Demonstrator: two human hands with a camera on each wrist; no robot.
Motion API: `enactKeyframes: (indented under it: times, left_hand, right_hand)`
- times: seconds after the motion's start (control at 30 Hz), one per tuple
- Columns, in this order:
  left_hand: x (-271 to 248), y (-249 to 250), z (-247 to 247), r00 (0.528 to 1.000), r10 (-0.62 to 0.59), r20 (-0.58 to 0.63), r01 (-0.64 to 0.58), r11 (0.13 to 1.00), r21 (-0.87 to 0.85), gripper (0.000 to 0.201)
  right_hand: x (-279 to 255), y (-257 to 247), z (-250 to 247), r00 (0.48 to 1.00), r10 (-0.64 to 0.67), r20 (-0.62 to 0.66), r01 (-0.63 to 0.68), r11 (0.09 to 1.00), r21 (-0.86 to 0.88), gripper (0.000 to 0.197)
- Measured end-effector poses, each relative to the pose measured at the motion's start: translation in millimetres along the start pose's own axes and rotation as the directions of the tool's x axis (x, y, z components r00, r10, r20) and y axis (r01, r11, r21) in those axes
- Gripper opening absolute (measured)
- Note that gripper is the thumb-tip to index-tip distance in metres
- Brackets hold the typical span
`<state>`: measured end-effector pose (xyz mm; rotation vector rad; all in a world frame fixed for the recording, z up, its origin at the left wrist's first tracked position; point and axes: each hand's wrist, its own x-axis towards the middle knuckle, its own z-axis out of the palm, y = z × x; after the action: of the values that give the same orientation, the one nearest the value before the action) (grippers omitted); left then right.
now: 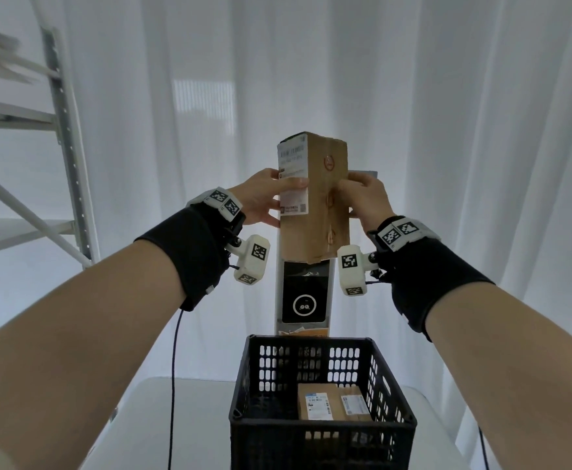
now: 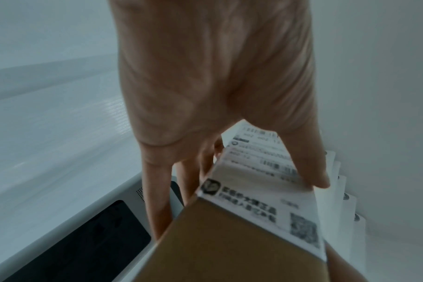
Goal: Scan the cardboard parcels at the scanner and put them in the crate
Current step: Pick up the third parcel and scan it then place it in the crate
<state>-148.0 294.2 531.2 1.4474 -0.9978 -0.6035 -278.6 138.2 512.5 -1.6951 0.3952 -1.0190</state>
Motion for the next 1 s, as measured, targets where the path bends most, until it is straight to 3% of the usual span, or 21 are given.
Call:
enactKeyframes:
  times: [0.07, 0.23, 0.7, 1.0]
  left_hand:
    - [-3, 0, 0, 1.000, 0.004, -0.012, -0.004, 1.000, -0.016, 0.060]
    - [-6, -3, 0, 0.998, 0.004, -0.062, -0.005, 1.000, -0.016, 0.051]
    - [-18, -12, -6, 0.998, 0.014, -0.067, -0.016, 1.000, -0.021, 0.041]
    - [-17, -21, -13, 0.993, -0.104, -0.052, 0.101, 0.993, -0.054, 0.038]
  right_hand:
    - [-1, 4, 1, 0.999, 0.012, -0.044, -0.010, 0.998, 0.055, 0.049]
    - [-1, 10, 1, 0.999, 0.026, -0.020, -0.023, 0.990, 0.142, 0.030]
    - [-17, 14, 0, 0.993, 0.101, 0.065, -0.112, 0.972, 0.208, 0.015]
    - [-16, 16, 17, 0.981, 0.172, 0.088, -0.186, 0.965, 0.182, 0.029]
